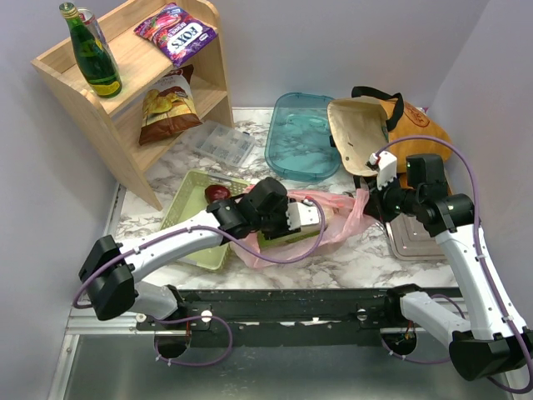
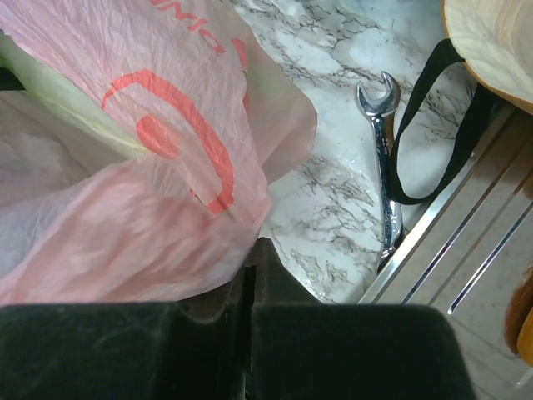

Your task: Untie the knot of the grocery bags and take out the mixed food

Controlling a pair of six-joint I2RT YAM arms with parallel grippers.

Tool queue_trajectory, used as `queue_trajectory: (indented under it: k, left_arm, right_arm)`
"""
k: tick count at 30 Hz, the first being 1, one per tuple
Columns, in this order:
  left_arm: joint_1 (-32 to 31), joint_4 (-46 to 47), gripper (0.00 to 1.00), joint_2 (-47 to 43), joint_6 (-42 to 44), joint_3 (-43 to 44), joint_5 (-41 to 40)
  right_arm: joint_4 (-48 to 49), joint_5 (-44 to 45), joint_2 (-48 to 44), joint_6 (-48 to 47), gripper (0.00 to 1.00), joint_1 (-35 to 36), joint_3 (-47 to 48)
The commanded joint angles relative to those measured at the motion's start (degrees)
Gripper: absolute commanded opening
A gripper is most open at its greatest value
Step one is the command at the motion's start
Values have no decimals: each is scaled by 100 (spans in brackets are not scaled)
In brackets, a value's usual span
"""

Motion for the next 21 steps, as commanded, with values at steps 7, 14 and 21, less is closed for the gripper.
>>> queue_trajectory:
  k: [7, 14, 21]
  left_arm:
    - [207, 1783, 0, -1608, 190, -689, 2058]
    - [245, 2054, 0, -1452, -731, 567, 2688]
    - [901, 1395, 0, 326, -2540, 4165, 1114]
  right_arm:
    - [415, -5, 71, 206, 1, -33, 219]
    - [458, 47, 116, 79, 1, -28, 111]
    - [326, 168, 63, -84, 1, -29, 87]
